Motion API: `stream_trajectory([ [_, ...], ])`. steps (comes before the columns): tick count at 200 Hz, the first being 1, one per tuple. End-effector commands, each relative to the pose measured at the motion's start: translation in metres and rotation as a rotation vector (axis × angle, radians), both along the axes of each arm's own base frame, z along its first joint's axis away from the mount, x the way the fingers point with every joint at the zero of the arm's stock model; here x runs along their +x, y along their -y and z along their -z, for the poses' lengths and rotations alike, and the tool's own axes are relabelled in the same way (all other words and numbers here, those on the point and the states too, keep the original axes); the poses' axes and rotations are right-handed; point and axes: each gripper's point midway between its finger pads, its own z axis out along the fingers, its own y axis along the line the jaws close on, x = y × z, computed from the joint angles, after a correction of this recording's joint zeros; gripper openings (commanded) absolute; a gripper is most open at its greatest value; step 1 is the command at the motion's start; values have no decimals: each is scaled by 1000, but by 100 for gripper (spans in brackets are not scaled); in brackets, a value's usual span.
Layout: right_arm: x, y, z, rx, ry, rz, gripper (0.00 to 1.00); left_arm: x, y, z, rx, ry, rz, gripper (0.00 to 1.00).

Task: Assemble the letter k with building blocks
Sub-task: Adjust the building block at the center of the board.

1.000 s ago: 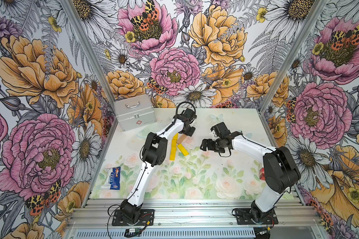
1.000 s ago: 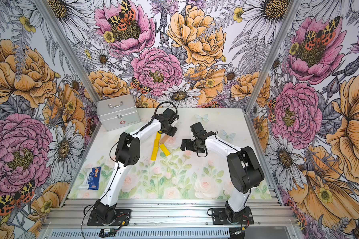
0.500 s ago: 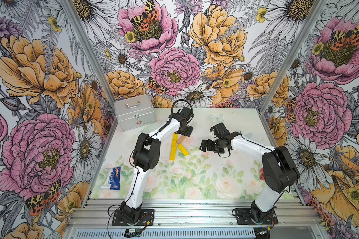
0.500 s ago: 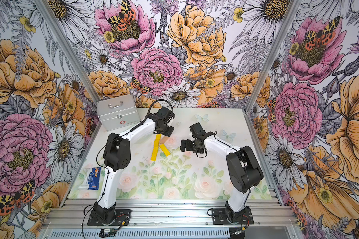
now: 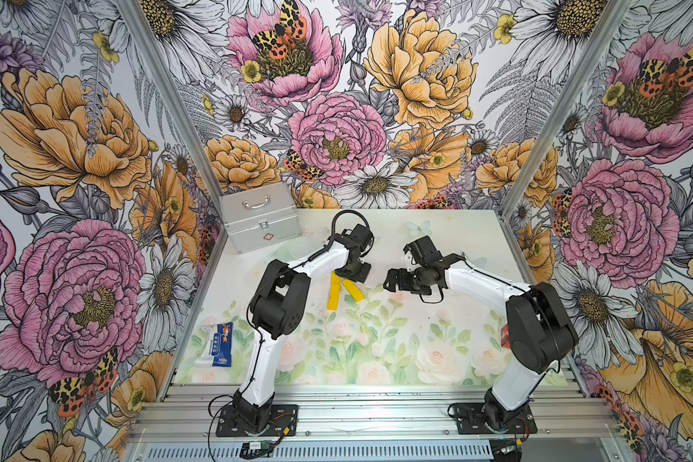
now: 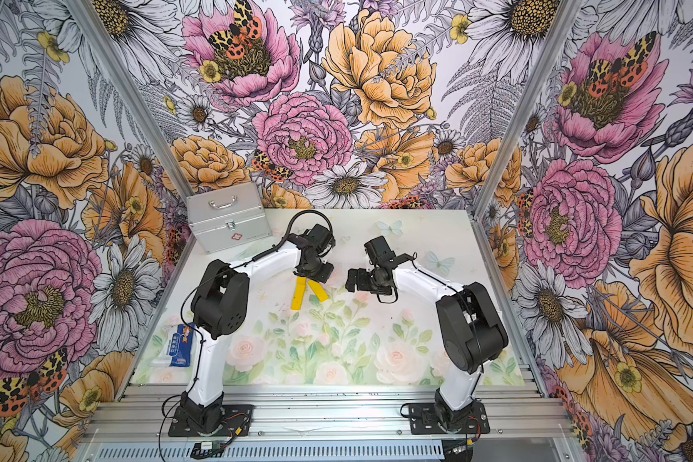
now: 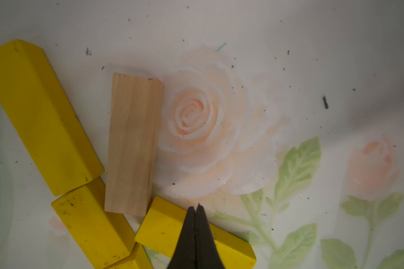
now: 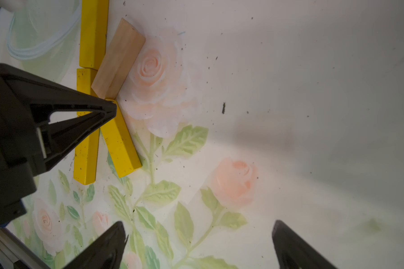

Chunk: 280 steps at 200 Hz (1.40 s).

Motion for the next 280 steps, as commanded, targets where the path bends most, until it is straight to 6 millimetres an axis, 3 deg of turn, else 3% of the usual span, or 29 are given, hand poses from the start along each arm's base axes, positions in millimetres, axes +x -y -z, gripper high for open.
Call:
stream_trajectory([
  [1, 2, 3, -7, 4, 24, 16, 99, 7, 2, -7, -16, 46, -24, 0],
  [280, 0, 2, -2, 4, 9, 12, 99, 10, -19, 26, 67, 11, -56, 0],
])
